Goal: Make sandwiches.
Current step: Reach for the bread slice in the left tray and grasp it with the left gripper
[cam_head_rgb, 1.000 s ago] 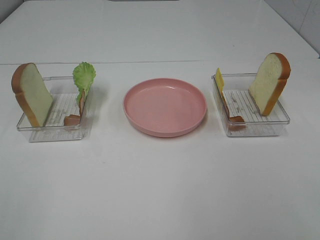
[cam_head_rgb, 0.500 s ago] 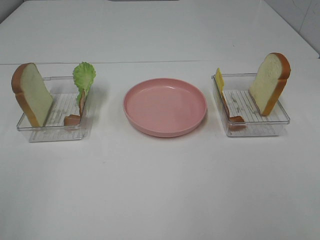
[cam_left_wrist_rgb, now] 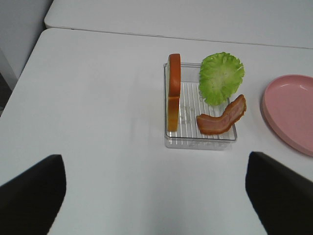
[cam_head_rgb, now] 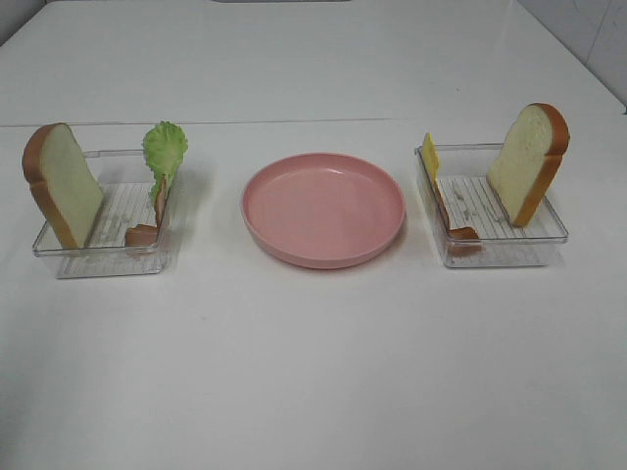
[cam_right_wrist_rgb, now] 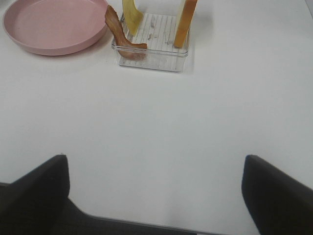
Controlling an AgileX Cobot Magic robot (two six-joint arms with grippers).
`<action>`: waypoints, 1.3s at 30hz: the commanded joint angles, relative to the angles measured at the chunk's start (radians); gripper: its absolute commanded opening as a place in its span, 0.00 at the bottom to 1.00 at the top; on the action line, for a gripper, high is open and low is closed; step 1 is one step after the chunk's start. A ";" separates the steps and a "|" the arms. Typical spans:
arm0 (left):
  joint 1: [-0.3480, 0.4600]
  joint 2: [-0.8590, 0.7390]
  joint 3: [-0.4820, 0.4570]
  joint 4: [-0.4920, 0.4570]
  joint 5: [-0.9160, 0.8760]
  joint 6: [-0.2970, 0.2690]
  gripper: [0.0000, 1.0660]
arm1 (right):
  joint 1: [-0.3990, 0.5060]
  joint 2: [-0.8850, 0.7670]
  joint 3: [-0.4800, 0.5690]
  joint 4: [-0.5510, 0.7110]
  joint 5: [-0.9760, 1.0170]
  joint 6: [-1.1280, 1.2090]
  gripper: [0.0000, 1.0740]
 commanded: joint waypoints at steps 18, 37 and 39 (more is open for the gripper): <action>0.001 0.440 -0.364 0.004 0.254 -0.078 0.85 | -0.005 -0.023 0.000 0.001 -0.002 0.007 0.87; 0.001 0.628 -0.378 -0.063 0.185 -0.071 0.85 | -0.005 -0.023 0.000 0.004 -0.002 0.007 0.87; 0.001 0.666 -0.378 -0.090 0.182 -0.071 0.85 | -0.005 -0.023 0.000 0.004 -0.002 0.007 0.87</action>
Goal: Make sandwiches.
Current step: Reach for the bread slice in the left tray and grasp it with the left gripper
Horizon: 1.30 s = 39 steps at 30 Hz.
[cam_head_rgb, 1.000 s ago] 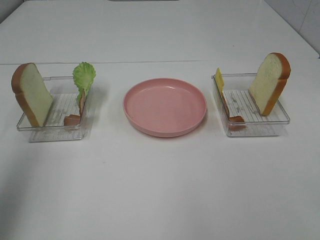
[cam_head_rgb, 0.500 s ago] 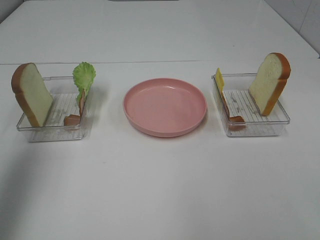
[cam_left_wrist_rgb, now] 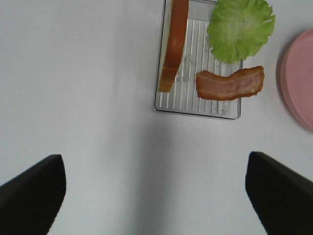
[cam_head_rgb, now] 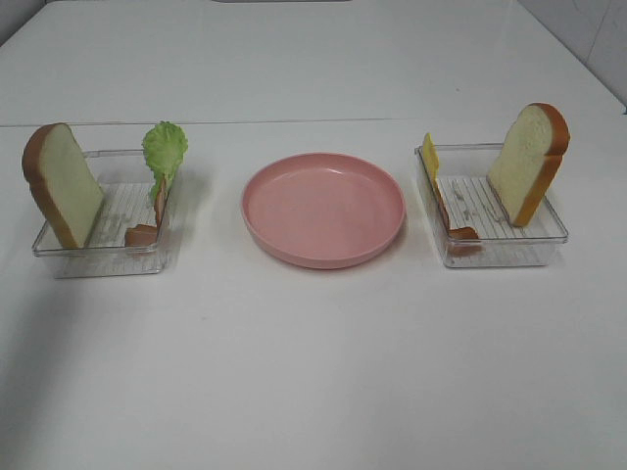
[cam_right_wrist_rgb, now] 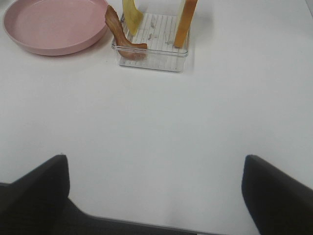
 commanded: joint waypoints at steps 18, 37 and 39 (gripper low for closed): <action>0.001 0.313 -0.143 -0.046 -0.112 0.000 0.85 | -0.005 -0.023 0.000 0.003 -0.002 0.007 0.87; 0.001 0.692 -0.425 -0.087 -0.083 0.035 0.85 | -0.005 -0.023 0.000 0.003 -0.002 0.007 0.87; 0.001 0.747 -0.448 -0.131 -0.088 0.074 0.85 | -0.005 -0.023 0.000 0.003 -0.002 0.007 0.87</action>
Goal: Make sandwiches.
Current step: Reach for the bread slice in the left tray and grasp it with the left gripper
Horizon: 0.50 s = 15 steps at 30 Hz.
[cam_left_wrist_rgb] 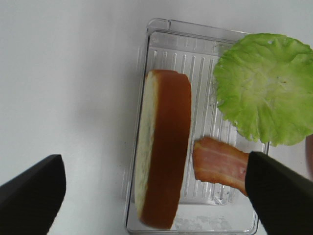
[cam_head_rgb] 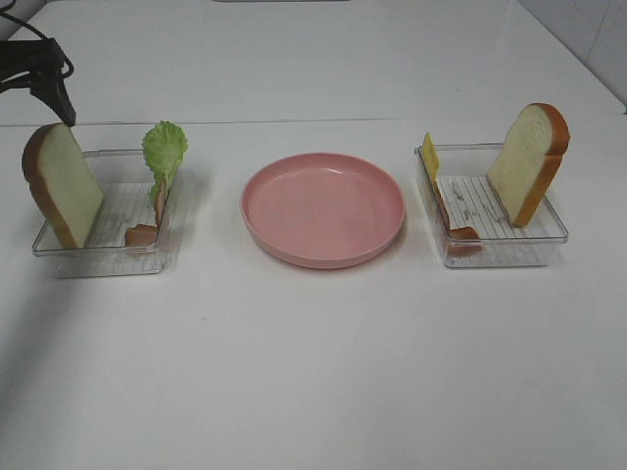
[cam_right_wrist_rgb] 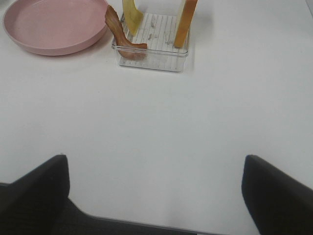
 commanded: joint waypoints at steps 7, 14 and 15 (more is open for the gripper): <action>0.001 0.130 -0.044 -0.045 -0.002 0.038 0.85 | -0.005 -0.023 0.000 0.003 -0.002 0.007 0.87; 0.001 0.164 -0.044 -0.042 -0.012 0.037 0.57 | -0.005 -0.023 0.000 0.003 -0.002 0.007 0.87; 0.001 0.160 -0.044 -0.042 -0.029 0.037 0.42 | -0.005 -0.023 0.000 0.003 -0.002 0.007 0.87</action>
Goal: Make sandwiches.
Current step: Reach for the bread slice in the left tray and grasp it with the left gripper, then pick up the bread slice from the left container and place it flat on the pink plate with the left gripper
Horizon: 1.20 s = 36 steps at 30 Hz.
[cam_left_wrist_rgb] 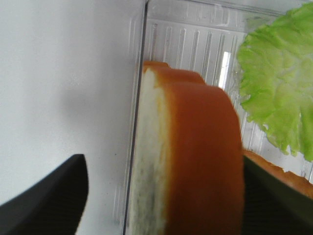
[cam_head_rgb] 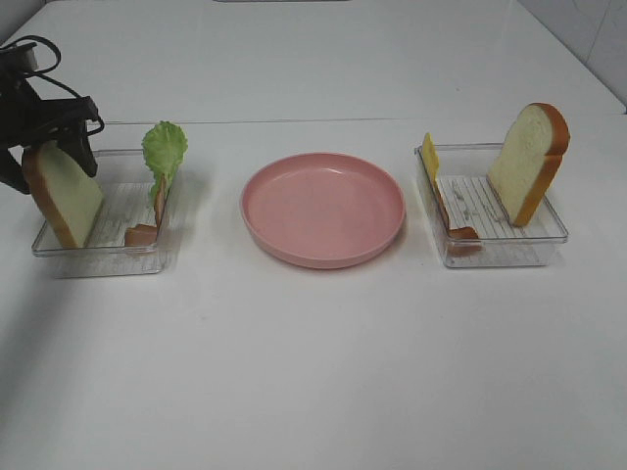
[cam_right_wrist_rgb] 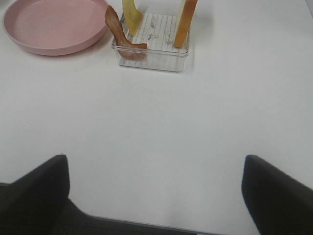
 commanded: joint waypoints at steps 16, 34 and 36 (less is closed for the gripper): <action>0.001 -0.084 -0.049 -0.003 0.018 -0.015 0.00 | -0.005 -0.023 0.000 0.003 -0.002 0.007 0.87; -0.101 -0.157 -0.382 -0.037 0.135 -0.015 0.00 | -0.005 -0.023 0.000 0.005 -0.002 0.007 0.87; -0.140 -0.154 -0.382 -0.041 0.099 -0.015 0.00 | -0.005 -0.023 0.000 0.006 -0.002 0.007 0.87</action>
